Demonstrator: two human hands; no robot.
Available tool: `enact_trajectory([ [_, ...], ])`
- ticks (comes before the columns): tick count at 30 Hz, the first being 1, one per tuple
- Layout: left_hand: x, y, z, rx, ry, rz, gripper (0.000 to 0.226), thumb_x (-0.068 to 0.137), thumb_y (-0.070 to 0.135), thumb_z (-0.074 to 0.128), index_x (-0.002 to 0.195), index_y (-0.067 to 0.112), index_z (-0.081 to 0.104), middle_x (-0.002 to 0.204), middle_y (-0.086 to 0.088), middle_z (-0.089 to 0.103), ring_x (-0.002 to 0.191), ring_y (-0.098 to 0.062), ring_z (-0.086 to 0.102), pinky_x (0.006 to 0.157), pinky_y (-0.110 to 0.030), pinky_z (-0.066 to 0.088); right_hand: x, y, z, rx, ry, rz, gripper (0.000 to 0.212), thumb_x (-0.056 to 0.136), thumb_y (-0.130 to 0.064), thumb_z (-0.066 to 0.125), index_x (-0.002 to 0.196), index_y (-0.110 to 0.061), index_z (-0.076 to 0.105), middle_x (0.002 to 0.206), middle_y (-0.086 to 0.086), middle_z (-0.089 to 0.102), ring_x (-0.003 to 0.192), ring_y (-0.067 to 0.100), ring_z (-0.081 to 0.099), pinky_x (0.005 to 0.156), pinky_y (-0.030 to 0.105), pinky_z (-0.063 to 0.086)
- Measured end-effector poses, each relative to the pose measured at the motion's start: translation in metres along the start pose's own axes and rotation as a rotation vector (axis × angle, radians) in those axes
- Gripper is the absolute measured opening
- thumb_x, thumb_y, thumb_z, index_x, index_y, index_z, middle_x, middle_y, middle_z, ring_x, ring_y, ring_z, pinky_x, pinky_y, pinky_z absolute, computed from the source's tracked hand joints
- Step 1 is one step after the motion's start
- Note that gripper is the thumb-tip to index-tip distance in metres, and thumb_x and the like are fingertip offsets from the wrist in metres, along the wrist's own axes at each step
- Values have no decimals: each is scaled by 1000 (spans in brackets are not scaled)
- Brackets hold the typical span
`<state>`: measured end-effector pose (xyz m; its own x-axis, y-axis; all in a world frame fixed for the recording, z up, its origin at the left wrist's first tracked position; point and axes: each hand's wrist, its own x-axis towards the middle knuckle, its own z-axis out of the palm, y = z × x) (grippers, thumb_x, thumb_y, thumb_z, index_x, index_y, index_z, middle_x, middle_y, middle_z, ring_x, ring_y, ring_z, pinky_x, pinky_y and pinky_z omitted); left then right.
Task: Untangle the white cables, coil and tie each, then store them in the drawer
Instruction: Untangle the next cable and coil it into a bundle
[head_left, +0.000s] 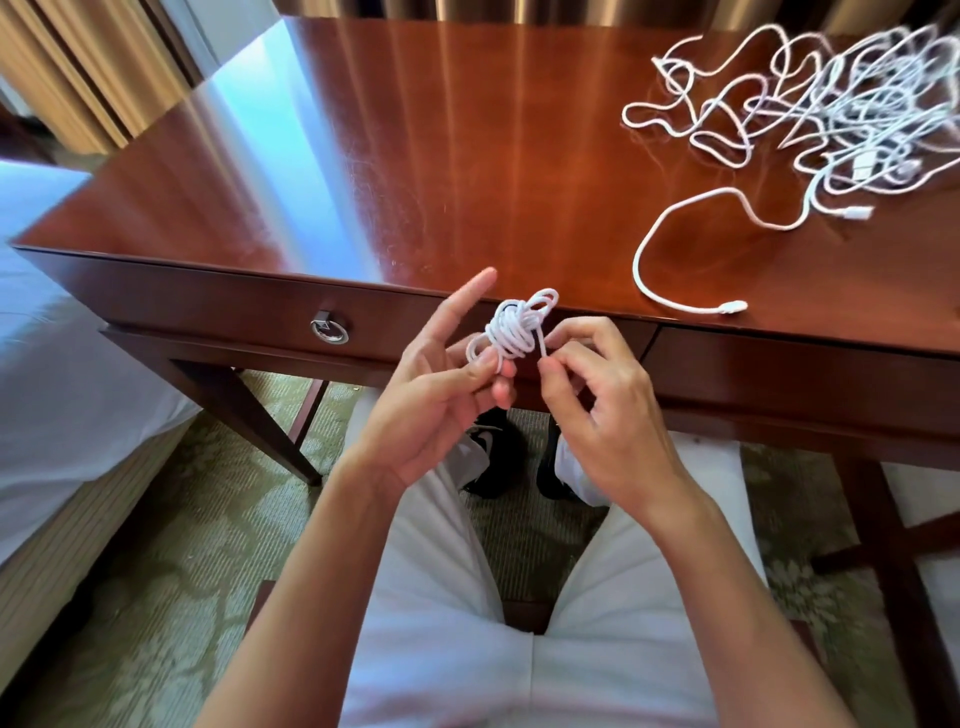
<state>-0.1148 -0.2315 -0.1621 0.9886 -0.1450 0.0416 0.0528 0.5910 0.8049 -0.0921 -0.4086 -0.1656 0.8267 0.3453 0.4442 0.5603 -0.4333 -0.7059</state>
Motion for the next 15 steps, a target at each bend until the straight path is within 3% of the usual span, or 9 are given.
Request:
enact_trajectory([
  [3,3,0,4,-118,-8,-26,49,84,-7,61,132,2,59,83,-8,58,70,-11,56,68,-22,51,0,-1,2,7,-29,16,29,101,-24,49,81,-6,60,91,-4,56,76,8,52,67,22,40],
  [6,5,-2,7,-277,-13,-58,52,76,-1,71,128,0,62,79,-5,61,66,-9,57,69,-21,53,-1,-3,5,-22,-93,29,30,100,-23,48,74,-9,52,80,-4,50,71,10,47,65,26,38],
  [10,8,-6,16,-339,265,-51,43,72,-4,60,115,0,67,72,-4,61,56,-7,55,60,-20,53,-2,-10,7,-222,-132,-22,31,98,-20,52,70,-18,38,74,-8,40,68,11,39,58,35,41],
  [13,9,-10,19,-220,401,-30,35,82,-9,52,114,0,63,69,-5,61,53,-6,55,59,-18,53,-6,-20,8,-363,-132,-145,27,95,-18,56,71,-18,45,78,-5,44,75,16,49,61,36,48],
  [15,5,-13,20,40,444,25,26,93,-10,51,112,2,65,73,-6,65,59,-9,58,61,-17,52,-7,-25,7,-440,-96,-208,24,96,-18,59,74,-9,59,89,2,55,84,20,53,65,31,47],
])
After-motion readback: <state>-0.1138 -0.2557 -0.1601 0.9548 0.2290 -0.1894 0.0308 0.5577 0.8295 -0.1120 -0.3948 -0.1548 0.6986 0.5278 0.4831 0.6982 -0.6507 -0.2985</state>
